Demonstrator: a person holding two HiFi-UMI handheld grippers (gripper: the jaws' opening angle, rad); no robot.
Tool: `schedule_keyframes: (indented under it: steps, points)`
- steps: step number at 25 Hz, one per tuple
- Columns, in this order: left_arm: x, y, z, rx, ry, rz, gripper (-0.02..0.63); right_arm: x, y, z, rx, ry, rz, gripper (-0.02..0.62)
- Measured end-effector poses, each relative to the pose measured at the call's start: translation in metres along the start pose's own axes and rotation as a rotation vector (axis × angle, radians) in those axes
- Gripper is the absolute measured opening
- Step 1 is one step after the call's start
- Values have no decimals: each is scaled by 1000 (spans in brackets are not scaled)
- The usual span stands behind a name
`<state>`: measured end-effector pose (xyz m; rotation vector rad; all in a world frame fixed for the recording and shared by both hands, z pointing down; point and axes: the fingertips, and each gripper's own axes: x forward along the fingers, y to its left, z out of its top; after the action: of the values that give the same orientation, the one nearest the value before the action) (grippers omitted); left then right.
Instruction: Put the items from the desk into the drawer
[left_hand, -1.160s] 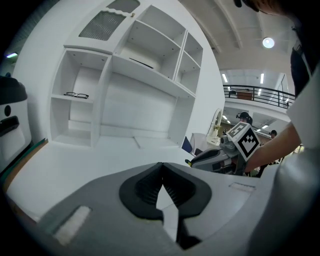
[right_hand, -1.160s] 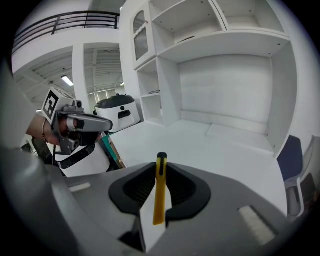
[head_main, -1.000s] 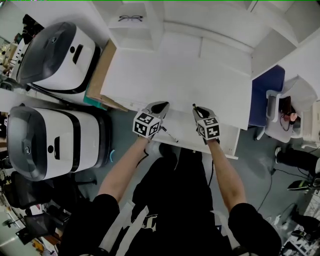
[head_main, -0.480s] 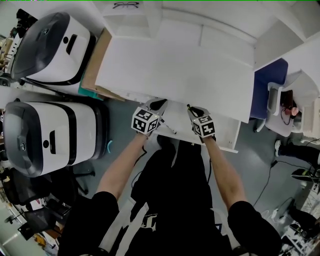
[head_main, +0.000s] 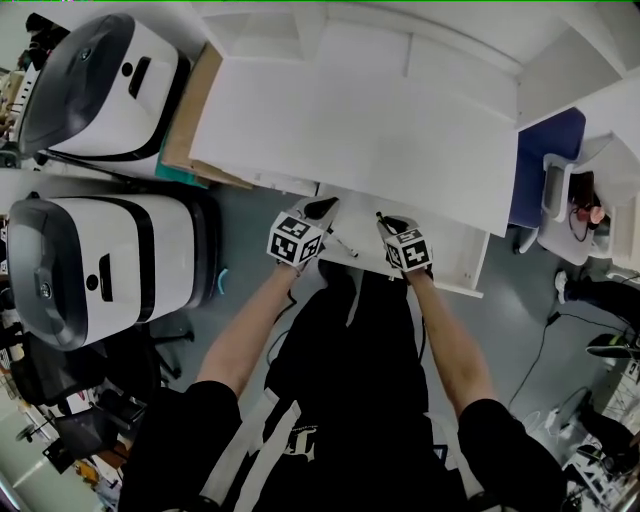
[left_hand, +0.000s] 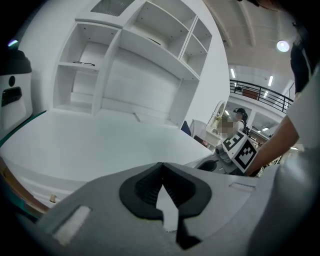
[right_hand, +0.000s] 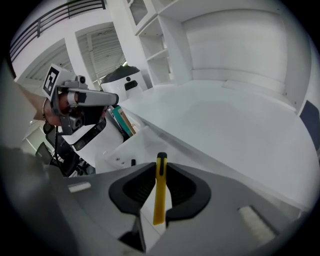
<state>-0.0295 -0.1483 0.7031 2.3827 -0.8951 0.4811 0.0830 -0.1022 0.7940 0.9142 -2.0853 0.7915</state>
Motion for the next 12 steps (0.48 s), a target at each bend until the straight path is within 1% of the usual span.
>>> schedule_keyframes:
  steps: [5,12]
  points:
    - [-2,5,-10,-8,19,4,0,8,1,-13,18,31,4,67]
    - [-3,10,-17,-9,34,-3,0,17,3,-18,30,56,9,67]
